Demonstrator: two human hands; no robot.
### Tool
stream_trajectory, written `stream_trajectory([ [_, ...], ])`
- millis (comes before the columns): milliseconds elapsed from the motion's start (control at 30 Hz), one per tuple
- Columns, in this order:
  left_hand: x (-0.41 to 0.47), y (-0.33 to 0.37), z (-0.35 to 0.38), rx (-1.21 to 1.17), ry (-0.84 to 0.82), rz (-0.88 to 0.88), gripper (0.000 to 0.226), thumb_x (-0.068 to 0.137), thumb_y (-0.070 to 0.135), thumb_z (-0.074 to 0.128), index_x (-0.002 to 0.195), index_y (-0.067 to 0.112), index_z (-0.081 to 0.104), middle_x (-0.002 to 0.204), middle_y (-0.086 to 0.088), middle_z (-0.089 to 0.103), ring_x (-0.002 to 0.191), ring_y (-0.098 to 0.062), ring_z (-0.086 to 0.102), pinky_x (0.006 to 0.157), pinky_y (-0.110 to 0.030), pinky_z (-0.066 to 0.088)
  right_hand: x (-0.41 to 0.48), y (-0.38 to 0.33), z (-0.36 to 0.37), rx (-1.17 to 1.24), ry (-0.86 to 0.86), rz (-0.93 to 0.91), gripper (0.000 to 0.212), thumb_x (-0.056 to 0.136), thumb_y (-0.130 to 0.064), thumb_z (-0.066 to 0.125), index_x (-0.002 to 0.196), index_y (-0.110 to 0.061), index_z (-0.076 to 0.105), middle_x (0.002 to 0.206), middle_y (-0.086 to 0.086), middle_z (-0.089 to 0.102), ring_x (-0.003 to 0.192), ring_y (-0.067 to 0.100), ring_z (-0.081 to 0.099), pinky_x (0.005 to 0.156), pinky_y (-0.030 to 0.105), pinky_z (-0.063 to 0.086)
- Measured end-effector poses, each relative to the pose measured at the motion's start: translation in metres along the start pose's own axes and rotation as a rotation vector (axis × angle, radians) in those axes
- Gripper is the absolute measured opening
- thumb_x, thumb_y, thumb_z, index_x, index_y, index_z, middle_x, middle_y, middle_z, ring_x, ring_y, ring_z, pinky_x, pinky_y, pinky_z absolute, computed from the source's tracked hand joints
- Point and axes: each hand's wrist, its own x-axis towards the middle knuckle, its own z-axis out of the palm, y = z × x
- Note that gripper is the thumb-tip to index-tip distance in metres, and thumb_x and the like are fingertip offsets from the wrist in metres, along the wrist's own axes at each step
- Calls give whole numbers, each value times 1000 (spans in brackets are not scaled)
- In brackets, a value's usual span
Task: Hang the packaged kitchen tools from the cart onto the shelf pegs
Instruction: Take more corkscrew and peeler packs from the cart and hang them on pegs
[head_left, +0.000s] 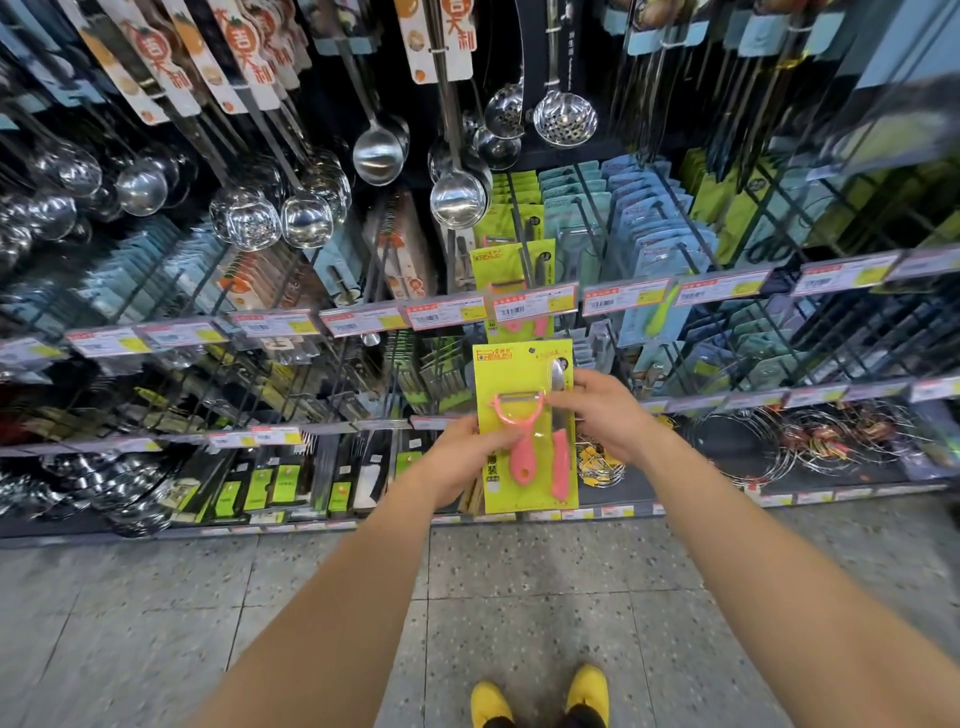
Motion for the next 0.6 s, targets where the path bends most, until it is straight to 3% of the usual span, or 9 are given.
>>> stream_trajectory([
  [100,5,-8,-1,6,-26,-58,40,82,34,79,118,22,67,112,-4,70,100,-25,65,85,-35,53,5,-5,-7,19,35,-71,22,94,-10,68,116,-7,70,101,4,77,88,13,73,71,22,51],
  [233,6,-10,-3,16,64,-49,16,99,16,65,115,17,62,99,-9,73,87,-26,69,64,-25,58,12,-12,-10,53,22,-62,21,95,-7,66,116,-5,69,95,3,77,82,12,73,67,19,53],
  [367,15,-6,-5,18,130,-14,6,99,13,64,104,15,60,94,-19,58,86,-31,50,68,-38,45,24,-15,-8,75,36,-43,22,95,-12,67,117,-8,70,105,8,76,93,18,70,80,32,49],
  [500,23,-2,-6,27,166,-9,10,98,12,65,107,13,61,96,-19,59,87,-31,54,81,-44,46,31,-23,-6,34,33,-26,23,95,-15,67,117,-10,70,110,4,76,95,13,69,76,30,44],
  [600,27,-5,-7,47,173,-32,8,98,13,66,105,13,61,86,-17,59,77,-27,56,76,-38,51,33,-22,-7,31,20,-12,23,95,-13,67,117,-8,70,105,2,77,91,11,70,77,29,46],
])
